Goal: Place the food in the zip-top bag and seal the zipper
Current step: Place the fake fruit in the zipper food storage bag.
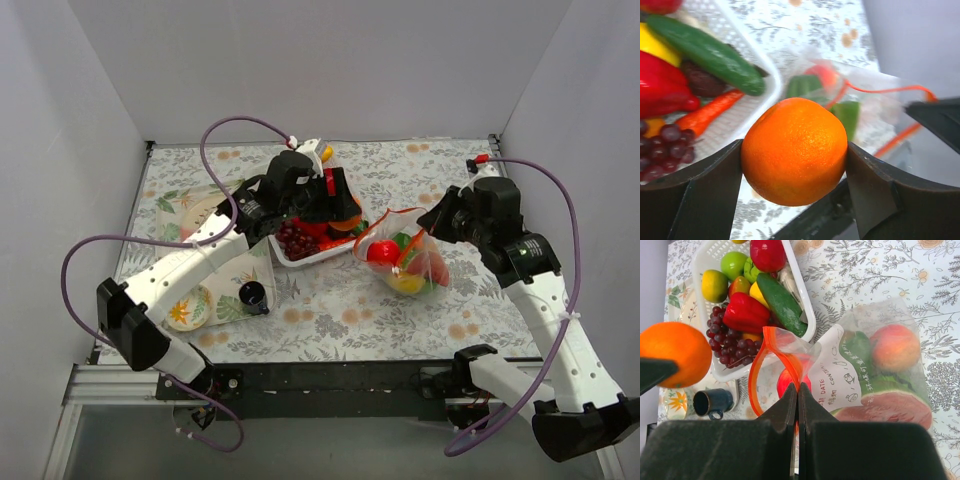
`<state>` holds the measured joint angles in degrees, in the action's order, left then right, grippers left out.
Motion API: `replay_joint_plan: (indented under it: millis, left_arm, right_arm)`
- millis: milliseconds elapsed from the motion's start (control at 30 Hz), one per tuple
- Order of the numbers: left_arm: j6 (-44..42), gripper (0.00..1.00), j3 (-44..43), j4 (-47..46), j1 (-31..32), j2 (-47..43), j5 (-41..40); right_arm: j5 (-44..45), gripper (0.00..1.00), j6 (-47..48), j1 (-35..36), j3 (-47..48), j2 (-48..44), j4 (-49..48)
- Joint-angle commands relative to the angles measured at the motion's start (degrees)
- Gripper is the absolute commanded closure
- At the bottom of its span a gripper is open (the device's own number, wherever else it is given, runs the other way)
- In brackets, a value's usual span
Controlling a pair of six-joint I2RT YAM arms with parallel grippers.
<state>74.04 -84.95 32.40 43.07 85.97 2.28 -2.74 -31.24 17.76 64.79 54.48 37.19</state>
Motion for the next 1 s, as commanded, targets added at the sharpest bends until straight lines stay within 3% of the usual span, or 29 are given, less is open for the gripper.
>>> replay_joint_plan:
  millis: [0,300,333,433,467,633,833,967]
  left_arm:
    - [3.04,0.69,0.22,-4.09,3.68,-1.26,6.85]
    - [6.47,0.61,-5.66,-9.37,8.95,8.94,4.13]
    - [6.64,0.52,-6.10,-9.72,9.22,10.86,3.78]
    - [7.08,0.39,-8.12,-9.82,9.93,13.16,2.90]
    - [7.17,0.27,-8.30,-9.90,10.10,13.78,2.21]
    - [6.03,0.04,-9.79,-9.64,10.28,13.61,0.97]
    - [4.54,0.02,-12.17,-8.24,10.19,12.20,2.81]
    - [4.10,0.11,-11.39,-6.57,10.28,9.22,1.94]
  right_arm:
    - [0.20,0.99,-0.48,0.70,0.33,0.01,-3.79]
    - [0.54,0.99,-2.07,2.81,-0.20,-0.60,-3.88]
    - [0.72,0.99,-2.07,2.89,-0.11,-0.69,-3.88]
    - [1.07,0.99,-2.07,2.98,0.24,-0.78,-3.35]
    - [1.42,0.99,-2.07,3.07,0.33,-0.86,-3.26]
    - [2.21,0.99,-1.71,3.16,0.33,-1.30,-2.74]
    - [2.22,0.99,-1.45,3.16,0.68,-0.87,-2.39]
    - [2.48,0.99,-1.01,3.07,1.39,-0.60,-2.12]
